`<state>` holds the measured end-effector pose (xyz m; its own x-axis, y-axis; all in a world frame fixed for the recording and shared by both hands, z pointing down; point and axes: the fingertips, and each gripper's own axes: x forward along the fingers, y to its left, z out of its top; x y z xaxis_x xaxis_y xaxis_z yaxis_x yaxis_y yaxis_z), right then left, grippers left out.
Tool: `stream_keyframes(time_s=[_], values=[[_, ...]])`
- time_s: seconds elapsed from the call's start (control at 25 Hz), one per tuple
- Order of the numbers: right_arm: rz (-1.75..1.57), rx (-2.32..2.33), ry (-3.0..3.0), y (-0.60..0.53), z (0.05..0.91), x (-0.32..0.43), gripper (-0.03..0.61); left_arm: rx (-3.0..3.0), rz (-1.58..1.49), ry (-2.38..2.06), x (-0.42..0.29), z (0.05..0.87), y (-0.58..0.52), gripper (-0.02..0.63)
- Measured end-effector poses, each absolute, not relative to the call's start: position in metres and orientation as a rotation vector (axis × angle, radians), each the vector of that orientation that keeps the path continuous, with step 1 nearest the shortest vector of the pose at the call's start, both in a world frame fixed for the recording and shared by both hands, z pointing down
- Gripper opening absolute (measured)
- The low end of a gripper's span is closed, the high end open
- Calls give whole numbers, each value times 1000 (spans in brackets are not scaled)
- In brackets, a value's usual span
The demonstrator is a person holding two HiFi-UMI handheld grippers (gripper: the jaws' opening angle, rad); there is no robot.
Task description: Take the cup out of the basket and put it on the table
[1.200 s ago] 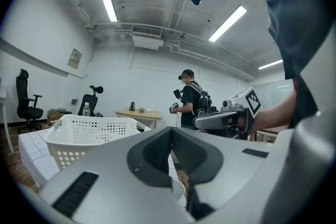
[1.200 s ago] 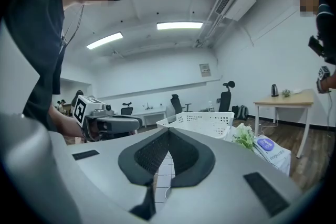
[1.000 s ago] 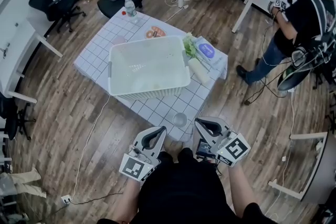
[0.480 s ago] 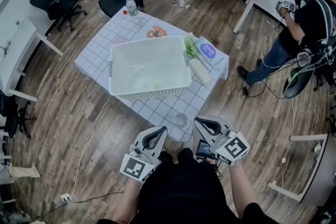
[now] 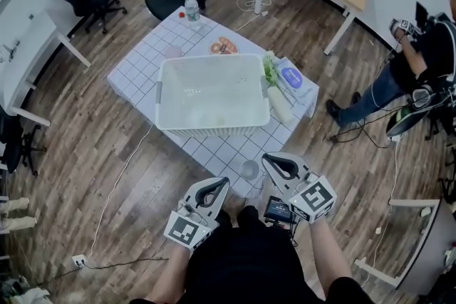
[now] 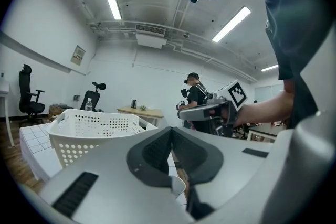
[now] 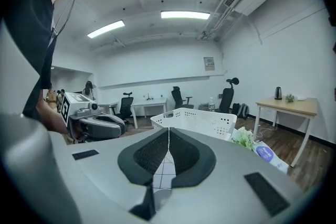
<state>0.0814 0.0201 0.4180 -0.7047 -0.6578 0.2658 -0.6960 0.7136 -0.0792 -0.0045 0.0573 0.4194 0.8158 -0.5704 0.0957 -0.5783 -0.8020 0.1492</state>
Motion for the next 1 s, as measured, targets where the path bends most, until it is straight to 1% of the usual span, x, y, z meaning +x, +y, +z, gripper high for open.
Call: stream_keyframes(time_s=[0.6,0.72,1.0], values=[[183,889,-2616,-35,421,52,28,2764,65,-1013,-32,427,58,8],[173,858,-2606,-45,422,44,36,2746,70,-1035,-39,429,57,8],[118,767,-2535,-76,431,30,102,2735,72,-1041,-44,434,56,8]])
